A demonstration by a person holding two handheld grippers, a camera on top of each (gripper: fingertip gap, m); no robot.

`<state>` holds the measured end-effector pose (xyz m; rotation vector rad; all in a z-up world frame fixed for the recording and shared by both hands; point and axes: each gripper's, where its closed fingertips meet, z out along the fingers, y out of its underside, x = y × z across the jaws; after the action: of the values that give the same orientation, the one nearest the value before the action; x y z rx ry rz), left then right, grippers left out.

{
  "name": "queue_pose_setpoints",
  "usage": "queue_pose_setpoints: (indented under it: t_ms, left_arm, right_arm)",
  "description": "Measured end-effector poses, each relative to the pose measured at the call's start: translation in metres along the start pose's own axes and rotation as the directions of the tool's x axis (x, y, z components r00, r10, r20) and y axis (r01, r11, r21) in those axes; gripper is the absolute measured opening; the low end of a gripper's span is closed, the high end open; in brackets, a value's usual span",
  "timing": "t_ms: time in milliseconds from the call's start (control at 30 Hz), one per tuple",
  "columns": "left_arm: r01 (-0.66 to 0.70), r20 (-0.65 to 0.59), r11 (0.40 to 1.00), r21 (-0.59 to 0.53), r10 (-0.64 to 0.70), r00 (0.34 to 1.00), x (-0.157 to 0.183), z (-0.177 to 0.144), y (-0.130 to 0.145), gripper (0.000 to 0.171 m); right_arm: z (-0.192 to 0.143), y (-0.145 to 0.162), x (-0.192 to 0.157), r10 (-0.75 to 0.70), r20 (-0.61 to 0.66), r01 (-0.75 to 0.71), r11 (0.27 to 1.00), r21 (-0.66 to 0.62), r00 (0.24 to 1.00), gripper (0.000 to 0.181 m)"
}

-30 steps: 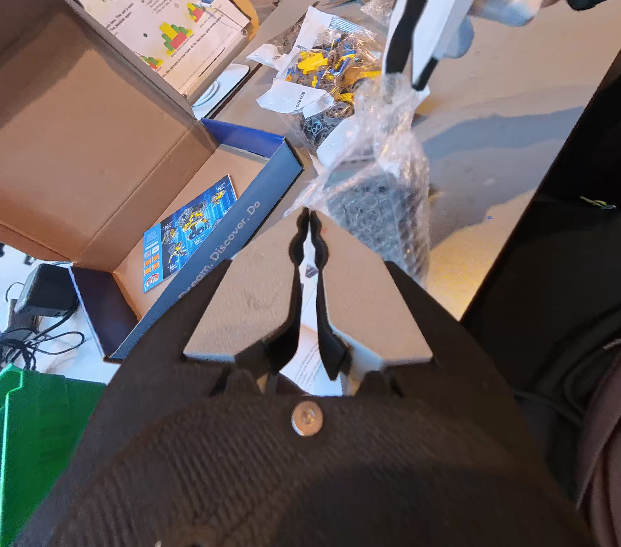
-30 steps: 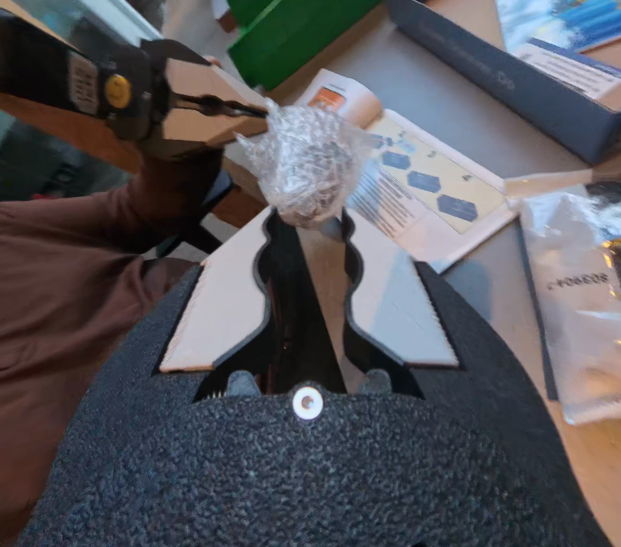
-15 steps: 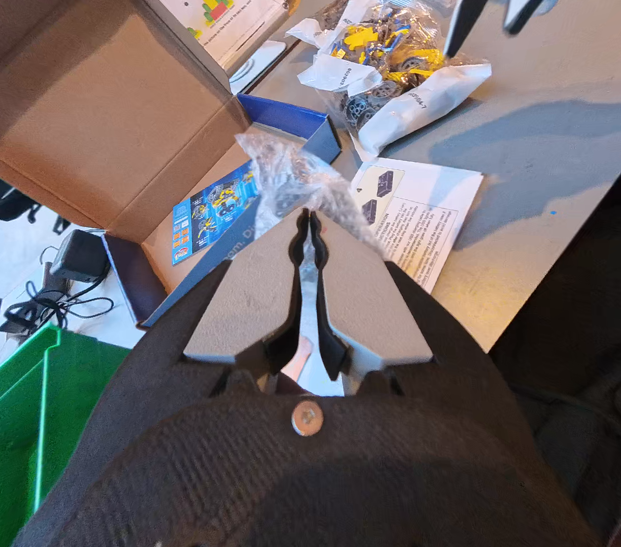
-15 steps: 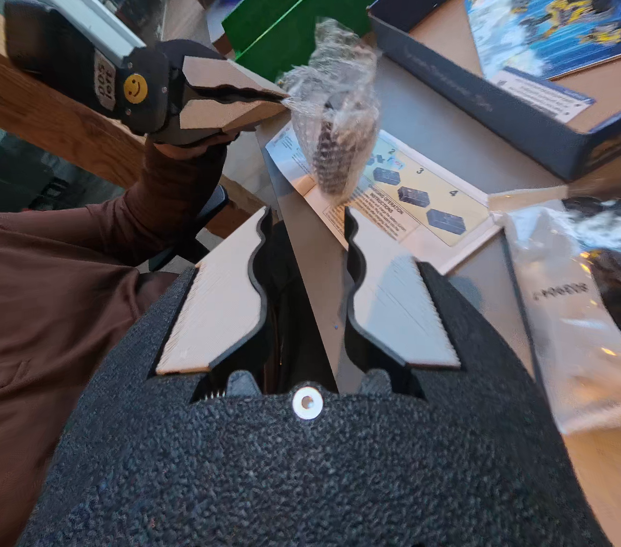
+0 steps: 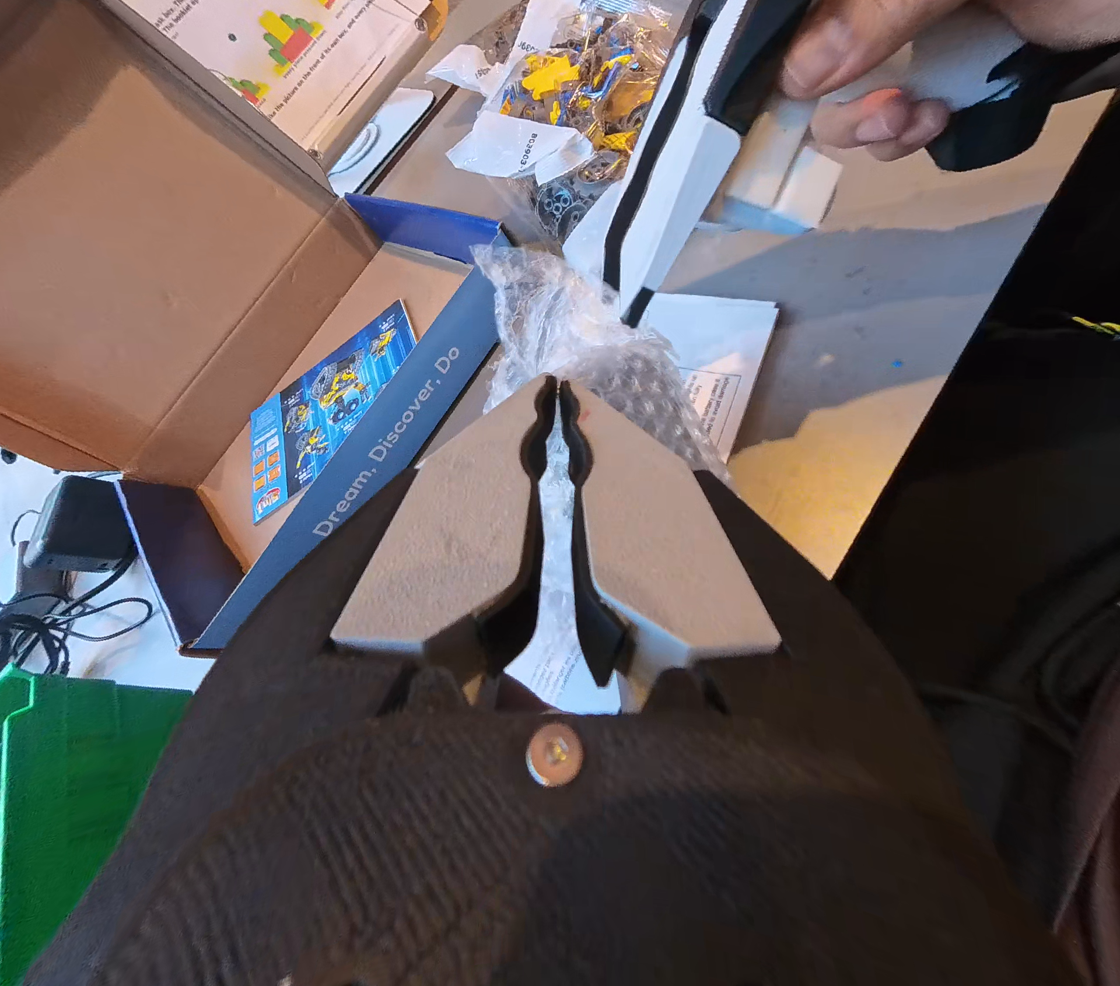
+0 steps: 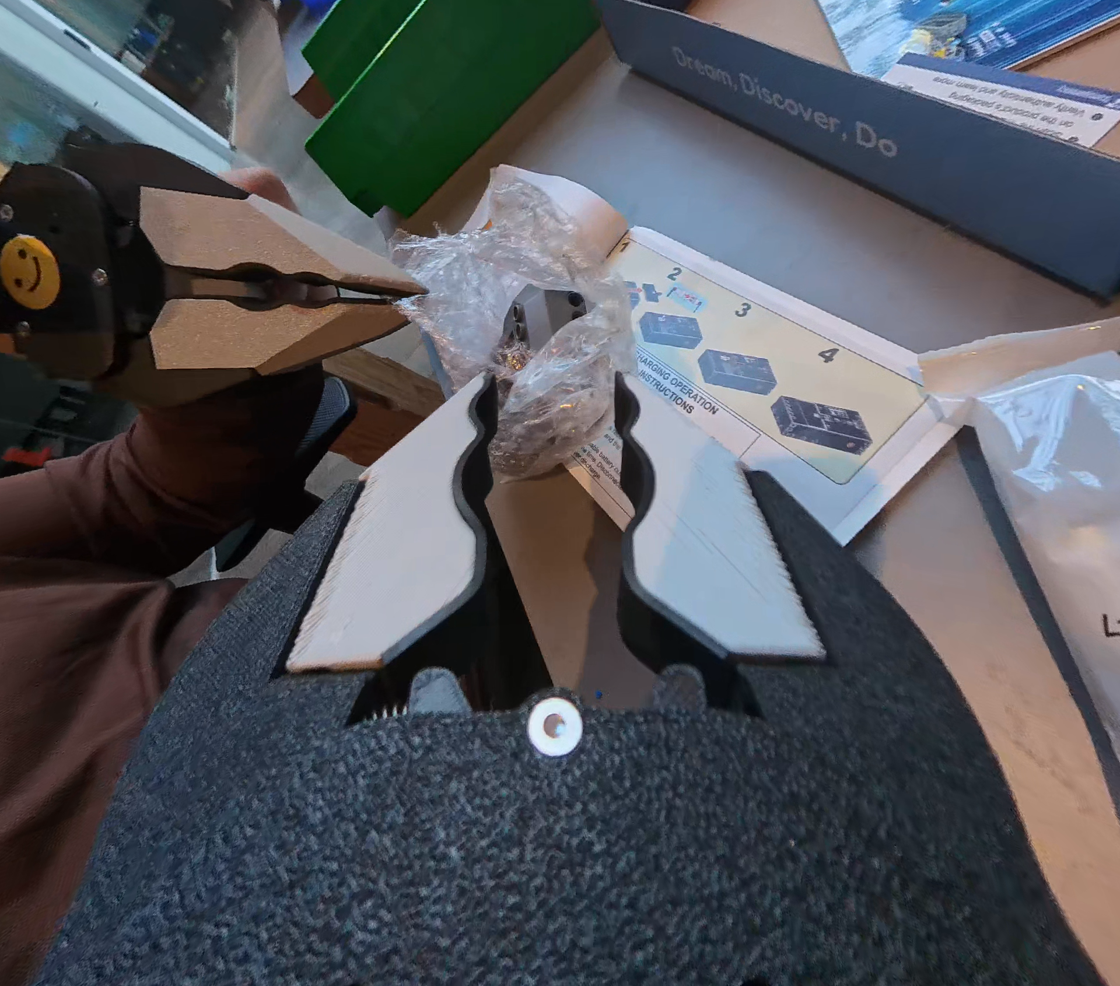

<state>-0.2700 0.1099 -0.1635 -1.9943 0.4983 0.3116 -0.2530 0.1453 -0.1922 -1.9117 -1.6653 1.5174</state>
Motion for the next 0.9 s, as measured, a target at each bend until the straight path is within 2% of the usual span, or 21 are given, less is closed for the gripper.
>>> queue_pose_setpoints:
  t_ms: [267, 333, 467, 600, 700, 767, 900]
  left_arm:
    - [-0.015, -0.004, 1.0, 0.0, 0.015, 1.0, 0.003, 0.001, -0.001, 0.0]
    - [-0.014, -0.013, 1.0, -0.002, 0.014, 1.0, 0.004, 0.0, 0.0, 0.0]
    - [0.008, -0.025, 1.0, -0.003, -0.008, 1.0, 0.004, -0.002, 0.0, 0.0]
    - [0.059, -0.077, 0.997, 0.054, -0.055, 0.996, 0.01, -0.014, -0.017, 0.017]
    - [0.03, -0.073, 0.997, 0.075, -0.024, 0.997, 0.014, -0.023, -0.026, 0.025]
    - [-0.01, -0.064, 0.998, 0.057, 0.013, 0.998, 0.018, -0.022, -0.025, 0.028]
    - [-0.065, -0.048, 0.998, -0.027, 0.063, 0.997, 0.023, -0.008, -0.007, 0.034]
  right_arm:
    - [0.006, 0.002, -0.001, 0.027, 0.053, -0.028, 0.999, 0.017, 0.998, 0.021]
    - [0.005, 0.0, -0.005, 0.004, 0.073, -0.007, 0.999, 0.032, 0.997, 0.001]
    - [0.003, -0.004, -0.005, -0.061, 0.021, 0.06, 0.997, 0.039, 0.998, 0.0]
    - [0.001, -0.006, -0.007, -0.096, -0.008, 0.096, 0.995, 0.041, 0.995, 0.0]
    - [-0.001, -0.009, -0.015, -0.113, 0.018, 0.112, 0.992, 0.049, 0.993, 0.0]
    - [-0.003, -0.011, -0.021, -0.137, 0.021, 0.136, 0.989, 0.055, 0.99, 0.0]
    - [-0.004, -0.016, -0.032, -0.18, 0.034, 0.178, 0.982, 0.058, 0.983, 0.0]
